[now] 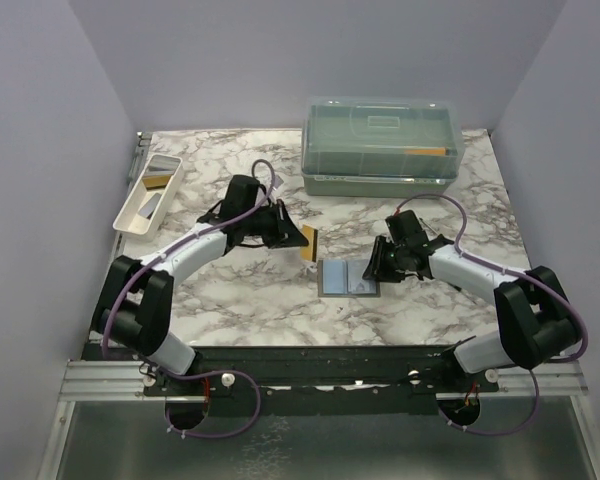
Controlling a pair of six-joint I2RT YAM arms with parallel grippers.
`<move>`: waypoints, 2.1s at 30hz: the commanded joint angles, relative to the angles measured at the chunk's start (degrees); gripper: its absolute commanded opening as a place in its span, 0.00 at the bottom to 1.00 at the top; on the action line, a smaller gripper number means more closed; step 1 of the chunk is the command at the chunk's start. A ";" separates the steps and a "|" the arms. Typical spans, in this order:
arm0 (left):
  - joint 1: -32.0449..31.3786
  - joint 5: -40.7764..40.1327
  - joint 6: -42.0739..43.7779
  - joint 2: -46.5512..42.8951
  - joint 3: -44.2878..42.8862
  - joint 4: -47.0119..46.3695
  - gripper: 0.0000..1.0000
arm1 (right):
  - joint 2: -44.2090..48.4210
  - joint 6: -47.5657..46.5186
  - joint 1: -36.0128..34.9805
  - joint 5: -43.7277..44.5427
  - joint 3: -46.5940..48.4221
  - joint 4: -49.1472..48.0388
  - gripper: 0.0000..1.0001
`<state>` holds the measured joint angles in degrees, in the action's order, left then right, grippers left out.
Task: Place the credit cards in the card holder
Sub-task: Insert the credit card into the card holder.
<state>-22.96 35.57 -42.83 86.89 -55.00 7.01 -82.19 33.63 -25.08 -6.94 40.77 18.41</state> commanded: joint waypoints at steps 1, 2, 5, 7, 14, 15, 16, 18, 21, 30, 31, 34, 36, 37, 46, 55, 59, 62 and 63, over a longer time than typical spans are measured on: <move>-5.20 17.16 7.05 5.04 0.68 -3.82 0.00 | -0.79 2.18 0.23 1.75 -1.94 0.64 0.34; -6.50 18.04 7.15 6.30 0.35 -3.84 0.00 | -0.33 2.41 0.24 1.93 -2.28 0.59 0.32; -9.53 18.69 6.30 9.89 -0.54 -5.13 0.00 | -0.13 2.51 0.21 1.89 -2.71 0.34 0.30; -10.47 18.34 4.85 12.70 -1.34 -5.67 0.00 | -0.58 2.43 0.21 2.04 -2.66 0.35 0.29; -10.85 16.69 1.41 19.84 -2.60 -6.74 0.00 | -0.53 1.67 0.23 2.01 -2.82 0.12 0.29; -10.87 16.64 1.50 20.27 -2.69 -6.74 0.00 | -0.47 1.55 0.22 2.02 -2.85 0.13 0.29; -11.01 16.55 1.45 20.67 -2.80 -7.40 0.00 | -0.46 1.34 0.21 2.00 -2.81 0.13 0.29; -11.22 16.04 1.32 21.34 -2.99 -8.46 0.00 | -0.47 1.19 0.21 1.89 -2.93 0.01 0.29; -11.47 15.51 0.48 22.22 -3.09 -10.03 0.00 | -0.66 1.09 0.22 1.52 -2.94 -0.41 0.29; -12.27 13.90 -0.38 25.23 -4.52 -11.48 0.00 | -0.64 0.86 0.21 0.81 -2.92 -0.84 0.29; -12.28 13.45 -0.29 25.44 -4.58 -11.47 0.00 | -0.68 0.90 0.21 0.79 -2.91 -0.84 0.29; -12.28 12.11 0.01 25.76 -4.44 -11.49 0.00 | -0.62 0.68 0.23 0.70 -2.92 -0.84 0.29; -12.28 11.64 0.15 26.31 -4.41 -11.44 0.00 | -0.55 0.73 0.24 0.62 -3.10 -1.07 0.29; -12.33 11.45 0.12 26.57 -4.48 -11.59 0.00 | -0.51 0.78 0.26 0.55 -3.22 -1.16 0.29; -12.63 5.56 -2.43 27.12 -2.78 -16.35 0.00 | -0.83 0.65 0.21 0.06 -3.75 -1.89 0.28; -12.72 3.39 -5.27 28.41 -2.34 -20.25 0.00 | -0.40 0.59 0.24 -0.18 -4.04 -1.81 0.28; -12.98 2.33 -6.00 28.50 -1.88 -21.38 0.00 | -0.19 0.66 0.21 -0.26 -4.21 -1.98 0.28; -13.69 1.83 -6.78 28.84 -1.71 -22.23 0.00 | -0.32 0.72 0.22 -0.44 -4.34 -2.23 0.28; -13.93 1.38 -7.09 28.90 -1.62 -22.40 0.00 | -0.36 0.70 0.23 -0.52 -4.35 -2.31 0.28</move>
<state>-35.53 43.40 -49.21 113.65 -57.82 -13.02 -81.34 35.48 -24.62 -7.40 38.59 15.46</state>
